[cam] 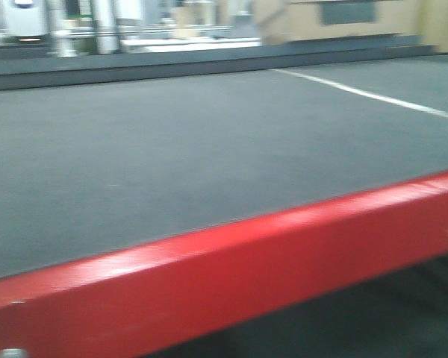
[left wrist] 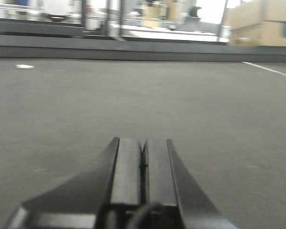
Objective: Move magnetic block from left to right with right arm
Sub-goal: 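Drive the base away from the table holding the cube in the right gripper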
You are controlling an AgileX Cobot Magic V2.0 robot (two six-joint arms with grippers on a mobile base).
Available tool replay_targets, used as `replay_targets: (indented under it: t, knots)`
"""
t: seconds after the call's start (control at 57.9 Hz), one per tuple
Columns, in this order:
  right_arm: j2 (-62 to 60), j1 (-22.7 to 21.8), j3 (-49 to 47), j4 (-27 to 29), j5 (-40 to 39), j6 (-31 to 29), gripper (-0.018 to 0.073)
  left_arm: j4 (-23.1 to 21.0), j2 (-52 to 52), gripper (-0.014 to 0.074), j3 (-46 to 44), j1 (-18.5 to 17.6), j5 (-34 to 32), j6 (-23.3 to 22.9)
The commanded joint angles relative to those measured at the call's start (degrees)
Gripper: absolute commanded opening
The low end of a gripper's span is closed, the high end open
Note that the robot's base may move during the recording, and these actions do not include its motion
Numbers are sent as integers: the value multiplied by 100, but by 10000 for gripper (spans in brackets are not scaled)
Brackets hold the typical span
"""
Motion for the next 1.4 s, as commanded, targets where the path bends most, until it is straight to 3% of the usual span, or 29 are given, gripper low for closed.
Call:
replay_targets:
  t: [0.0, 1.382]
  knots:
    - [31, -33, -163, -78, -489, -37, 253, -39, -57, -117, 48, -43, -515, -21]
    - [31, -33, -163, -78, -489, -37, 253, -39, -57, -117, 48, -43, -515, -21]
